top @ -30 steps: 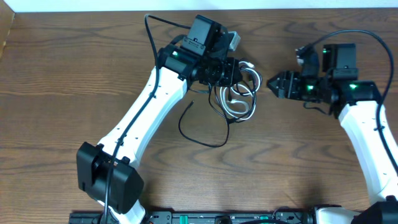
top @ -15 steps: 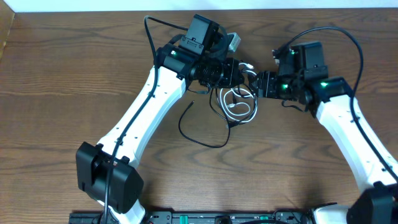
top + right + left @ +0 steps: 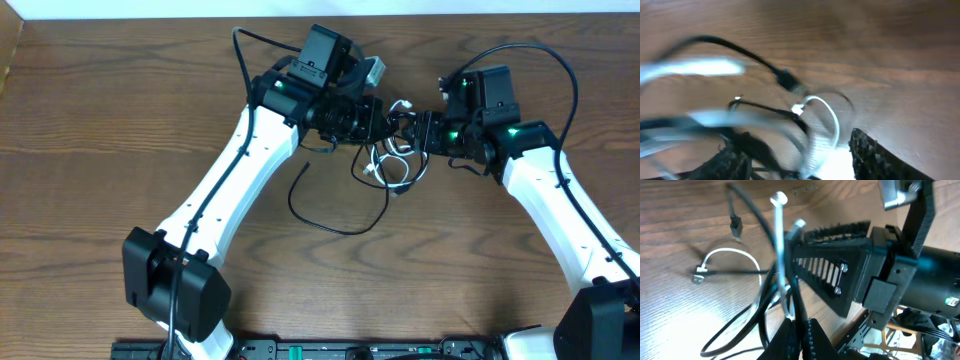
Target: Untangle cables
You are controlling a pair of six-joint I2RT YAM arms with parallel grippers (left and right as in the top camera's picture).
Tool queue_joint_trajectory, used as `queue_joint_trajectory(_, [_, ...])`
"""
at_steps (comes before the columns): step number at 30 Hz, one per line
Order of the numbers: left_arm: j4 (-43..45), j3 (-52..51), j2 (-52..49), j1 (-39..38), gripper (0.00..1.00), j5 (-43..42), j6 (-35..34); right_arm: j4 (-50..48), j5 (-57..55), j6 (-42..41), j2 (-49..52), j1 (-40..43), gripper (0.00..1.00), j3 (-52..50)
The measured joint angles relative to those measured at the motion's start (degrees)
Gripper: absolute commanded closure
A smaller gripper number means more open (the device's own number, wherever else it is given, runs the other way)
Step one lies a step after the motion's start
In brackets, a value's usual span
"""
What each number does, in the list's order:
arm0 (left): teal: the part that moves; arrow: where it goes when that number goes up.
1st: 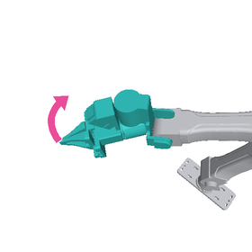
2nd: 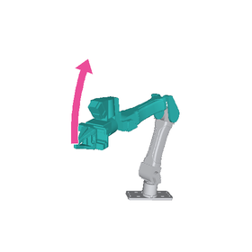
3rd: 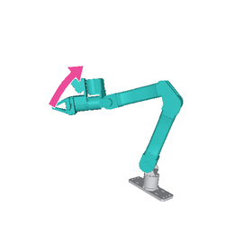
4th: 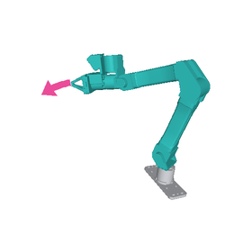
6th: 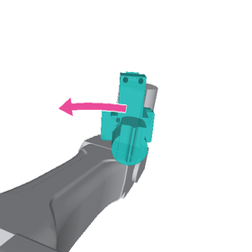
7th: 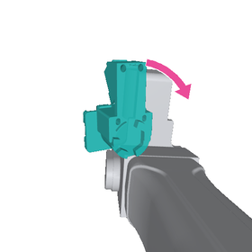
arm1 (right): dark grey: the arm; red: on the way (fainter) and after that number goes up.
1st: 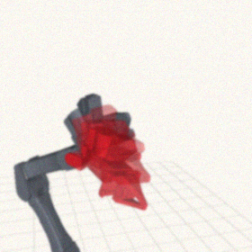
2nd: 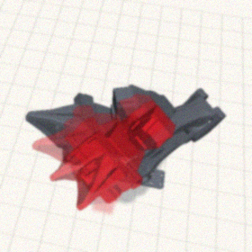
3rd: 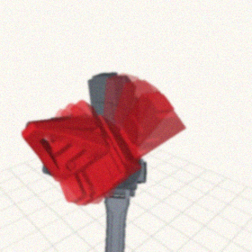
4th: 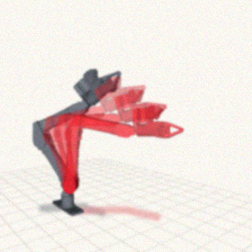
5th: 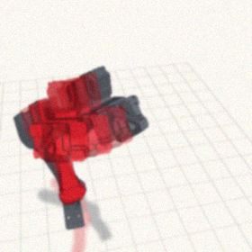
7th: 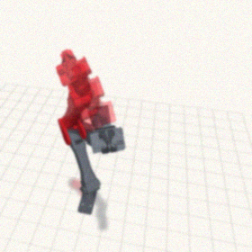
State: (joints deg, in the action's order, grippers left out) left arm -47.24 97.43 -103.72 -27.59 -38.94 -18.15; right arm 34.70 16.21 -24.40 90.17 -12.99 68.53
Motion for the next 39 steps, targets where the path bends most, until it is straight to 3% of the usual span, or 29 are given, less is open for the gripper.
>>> queue_joint_trajectory(7, [-1.49,0.00,0.00,2.91,0.93,-0.94,0.02,8.44,-15.74,-5.09,0.96,0.11,0.62,0.02])
queue_joint_trajectory(9, [-2.03,0.00,0.00,3.56,0.93,-1.01,0.04,9.66,-19.23,-5.70,1.60,0.37,0.69,0.02])
queue_joint_trajectory(11, [-2.51,0.00,0.00,4.04,0.93,-0.70,0.22,10.45,-21.38,-6.05,1.95,0.61,0.84,0.02])
queue_joint_trajectory(13, [-3.28,0.00,0.00,4.35,0.93,0.42,0.42,10.69,-22.88,-6.54,2.03,1.07,0.90,0.02])
queue_joint_trajectory(16, [-4.96,0.00,0.00,4.48,0.93,2.54,1.03,9.94,-23.04,-6.40,2.03,1.62,0.90,0.02])
queue_joint_trajectory(21, [-5.88,0.00,0.00,4.46,0.92,3.98,2.64,2.62,-10.49,-0.07,2.03,1.84,0.65,0.02])
queue_joint_trajectory(26, [-5.92,0.00,0.00,4.46,0.93,4.44,3.54,-3.91,4.96,3.08,2.03,1.40,0.57,0.09])
queue_joint_trajectory(31, [-5.95,0.00,0.00,4.46,0.93,4.42,3.67,-4.46,11.76,0.87,2.14,-0.63,0.58,0.09])
queue_joint_trajectory(32, [-5.95,0.00,0.00,4.46,0.93,4.42,3.67,-4.48,12.44,0.46,2.25,-1.22,0.61,0.09])
queue_joint_trajectory(33, [-5.95,0.00,0.00,4.46,0.93,4.42,3.67,-4.59,13.07,-0.15,2.75,-2.45,0.74,0.09])
queue_joint_trajectory(34, [-5.95,0.00,0.00,4.46,0.93,4.42,3.67,-4.76,13.62,-0.76,3.19,-3.30,0.77,0.09])
queue_joint_trajectory(39, [-6.05,0.00,0.00,4.46,0.93,4.42,3.67,-8.48,14.51,-3.74,7.76,-7.93,0.79,0.09])
